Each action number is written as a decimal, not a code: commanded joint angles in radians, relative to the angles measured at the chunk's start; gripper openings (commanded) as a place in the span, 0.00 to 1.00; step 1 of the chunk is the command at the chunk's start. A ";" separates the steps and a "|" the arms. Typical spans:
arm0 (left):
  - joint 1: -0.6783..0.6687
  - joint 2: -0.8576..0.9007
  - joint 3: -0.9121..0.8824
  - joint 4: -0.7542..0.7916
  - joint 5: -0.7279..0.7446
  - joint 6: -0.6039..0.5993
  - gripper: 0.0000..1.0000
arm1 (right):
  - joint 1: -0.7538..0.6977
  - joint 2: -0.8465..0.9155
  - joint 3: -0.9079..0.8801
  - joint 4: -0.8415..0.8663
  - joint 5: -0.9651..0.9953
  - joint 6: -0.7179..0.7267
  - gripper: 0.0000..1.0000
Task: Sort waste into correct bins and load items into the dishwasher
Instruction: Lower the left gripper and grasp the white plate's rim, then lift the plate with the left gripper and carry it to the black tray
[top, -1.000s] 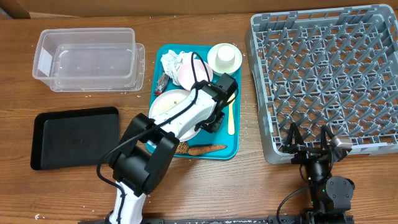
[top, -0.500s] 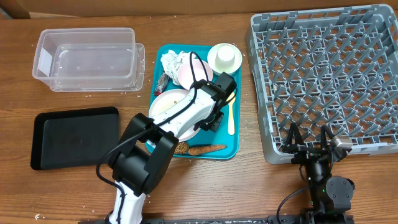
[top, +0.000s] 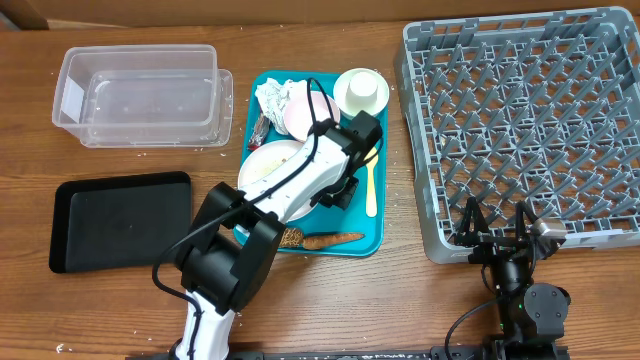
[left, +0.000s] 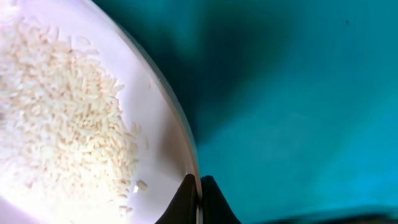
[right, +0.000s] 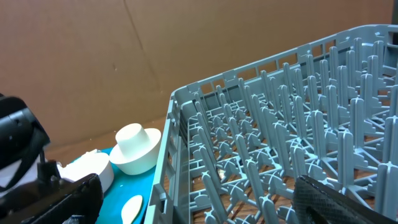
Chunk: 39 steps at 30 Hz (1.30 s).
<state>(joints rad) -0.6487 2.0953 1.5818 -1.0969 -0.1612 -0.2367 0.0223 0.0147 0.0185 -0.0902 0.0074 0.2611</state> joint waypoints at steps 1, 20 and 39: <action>-0.012 0.020 0.066 -0.042 -0.006 -0.049 0.04 | 0.006 -0.012 -0.011 0.007 0.002 -0.006 1.00; -0.015 0.009 0.157 -0.294 -0.086 -0.261 0.04 | 0.006 -0.012 -0.011 0.007 0.002 -0.006 1.00; 0.082 -0.283 0.157 -0.344 -0.085 -0.329 0.04 | 0.006 -0.012 -0.011 0.007 0.002 -0.006 1.00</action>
<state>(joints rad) -0.6163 1.8606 1.7145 -1.4307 -0.2142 -0.5446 0.0223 0.0147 0.0185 -0.0895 0.0074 0.2611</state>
